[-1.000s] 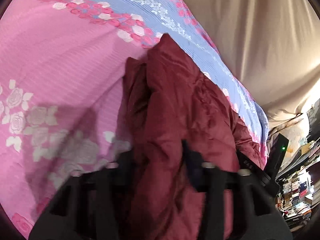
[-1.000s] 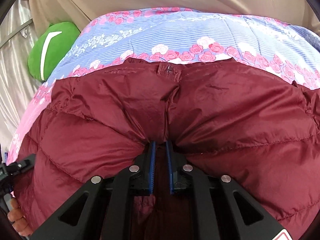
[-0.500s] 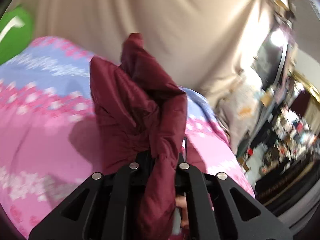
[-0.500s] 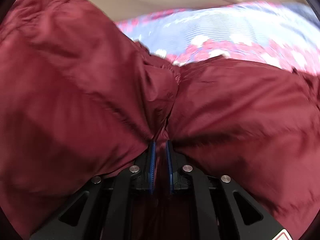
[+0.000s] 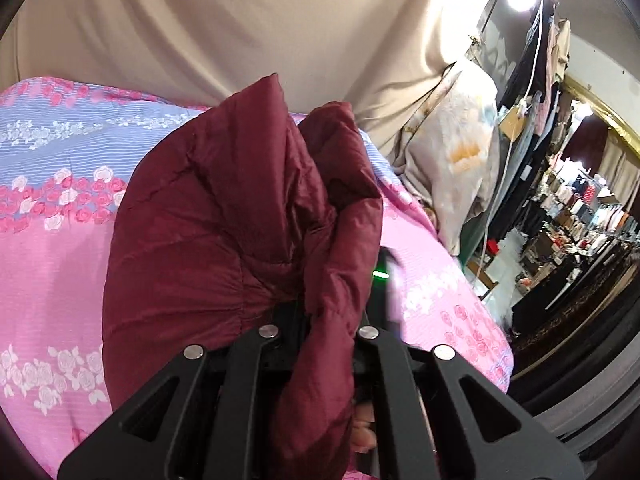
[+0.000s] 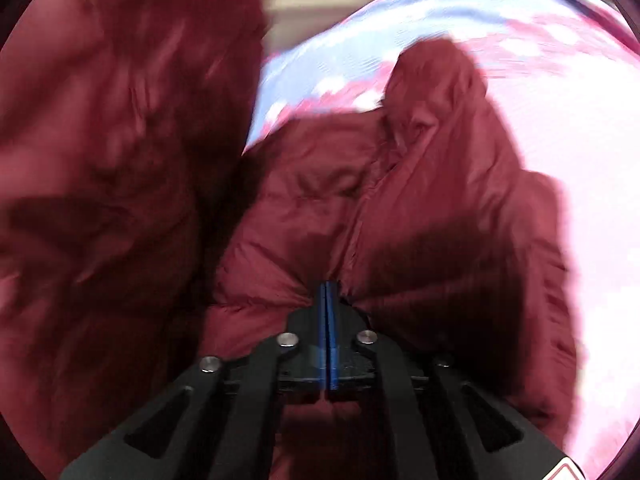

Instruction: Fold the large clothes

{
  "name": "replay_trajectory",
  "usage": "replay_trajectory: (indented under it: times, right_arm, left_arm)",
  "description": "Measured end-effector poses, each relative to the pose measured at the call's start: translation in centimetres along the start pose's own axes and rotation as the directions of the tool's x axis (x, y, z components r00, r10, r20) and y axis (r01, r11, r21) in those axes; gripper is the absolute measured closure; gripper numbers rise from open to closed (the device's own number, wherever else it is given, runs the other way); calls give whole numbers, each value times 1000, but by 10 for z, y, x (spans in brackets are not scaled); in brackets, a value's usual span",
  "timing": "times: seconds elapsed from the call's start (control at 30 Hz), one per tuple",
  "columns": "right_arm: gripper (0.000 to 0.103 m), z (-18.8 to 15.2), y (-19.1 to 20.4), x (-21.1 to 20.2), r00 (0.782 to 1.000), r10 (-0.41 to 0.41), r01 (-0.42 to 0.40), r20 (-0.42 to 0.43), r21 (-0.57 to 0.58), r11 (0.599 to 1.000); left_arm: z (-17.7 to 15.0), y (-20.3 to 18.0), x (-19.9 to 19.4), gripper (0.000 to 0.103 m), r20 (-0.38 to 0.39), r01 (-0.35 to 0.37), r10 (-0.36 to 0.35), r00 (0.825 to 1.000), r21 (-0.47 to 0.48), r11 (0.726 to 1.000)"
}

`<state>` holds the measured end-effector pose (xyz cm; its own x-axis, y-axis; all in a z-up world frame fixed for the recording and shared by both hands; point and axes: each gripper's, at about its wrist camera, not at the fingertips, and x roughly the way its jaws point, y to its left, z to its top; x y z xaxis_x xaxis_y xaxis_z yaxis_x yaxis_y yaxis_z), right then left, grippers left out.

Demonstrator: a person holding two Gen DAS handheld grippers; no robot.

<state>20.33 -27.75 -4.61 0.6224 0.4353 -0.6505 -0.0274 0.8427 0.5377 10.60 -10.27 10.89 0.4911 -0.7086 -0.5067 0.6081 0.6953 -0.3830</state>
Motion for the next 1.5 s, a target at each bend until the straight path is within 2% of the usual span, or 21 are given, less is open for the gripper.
replay_trajectory:
  times: [0.17, 0.23, 0.3, 0.43, 0.6, 0.67, 0.7, 0.73, 0.77, 0.8, 0.9, 0.93, 0.97, 1.0, 1.07, 1.13, 1.2, 1.33, 1.43, 1.47, 1.5]
  right_arm:
    - [101, 10, 12, 30, 995, 88, -88, -51, -8, 996]
    - [101, 10, 0, 19, 990, 138, -137, -33, 42, 990]
    - [101, 8, -20, -10, 985, 170, -171, 24, 110, 979]
    - [96, -4, -61, -79, 981, 103, -130, 162, 169, 977]
    - [94, -28, -93, -128, 976, -18, -31, 218, 218, 975]
    - [94, -34, -96, -136, 972, -29, -24, 231, 222, 975]
    - [94, -36, -95, -140, 970, -24, -33, 243, 229, 973]
    - [94, -38, -94, -143, 967, -20, -41, 252, 232, 972]
    - [94, -38, -95, -148, 965, -21, -41, 261, 228, 973]
    - [94, -38, -96, -155, 963, -28, -34, 270, 224, 974]
    - [92, -35, -97, -170, 955, -34, -28, 296, 201, 979]
    - [91, -40, -85, -179, 950, -38, -21, 311, 184, 983]
    - [87, -40, -87, -184, 947, -36, -19, 321, 167, 986]
    - [77, -38, -83, -186, 944, -24, -25, 330, 142, 989]
    - [59, -36, -64, -193, 941, 29, -62, 338, 86, 994]
    - [51, -37, -44, -194, 937, 88, -103, 338, 27, 994]
    - [42, -35, -22, -187, 940, 131, -127, 316, -31, 991]
    - [37, -44, 15, -162, 965, 142, -118, 219, -119, 986]
    - [34, -56, 30, -138, 987, 71, -47, 147, -166, 985]
    - [35, -58, 30, -132, 990, 48, -26, 133, -162, 986]
    - [46, -59, 28, -129, 991, 36, -16, 132, -148, 989]
  left_arm:
    - [0, -9, 10, 96, -12, -58, 59, 998, 29, 998]
    - [1, -12, 19, 96, -31, -49, 50, 998, 32, 998]
    - [1, -17, 37, 96, -67, -42, 45, 997, 37, 998]
    - [-11, -25, 77, 95, -154, -42, 49, 987, 47, 998]
    - [-32, -36, 124, 92, -246, -76, 95, 965, 87, 993]
    - [-38, -43, 132, 85, -253, -88, 119, 960, 128, 988]
    - [-40, -46, 133, 71, -243, -84, 117, 963, 139, 987]
    - [-41, -49, 132, 52, -237, -61, 93, 967, 141, 988]
    - [-43, -53, 128, 44, -227, -18, 49, 973, 139, 990]
    - [-44, -56, 124, 33, -220, -11, 41, 975, 136, 991]
    - [-36, -67, 89, 30, -165, 12, 13, 986, 147, 989]
    - [-33, -67, 76, 22, -144, 23, -1, 990, 150, 988]
    - [-27, -65, 53, 17, -102, 26, -11, 995, 145, 989]
    - [-22, -60, 33, 13, -54, 12, -5, 999, 134, 991]
    - [-15, -46, 1, 12, 21, -36, 34, 999, 112, 993]
    - [-13, -25, -27, 11, 77, -129, 123, 989, 73, 989]
    - [-15, -7, -39, 11, 82, -195, 192, 978, 28, 980]
    - [-31, 30, -36, 11, -4, -256, 256, 967, -69, 964]
    - [-43, 36, -20, 11, -51, -274, 271, 961, -78, 958]
    - [-49, 37, -18, 11, -65, -277, 272, 960, -79, 958]
    - [-55, 40, -21, 11, -73, -274, 268, 961, -82, 958]
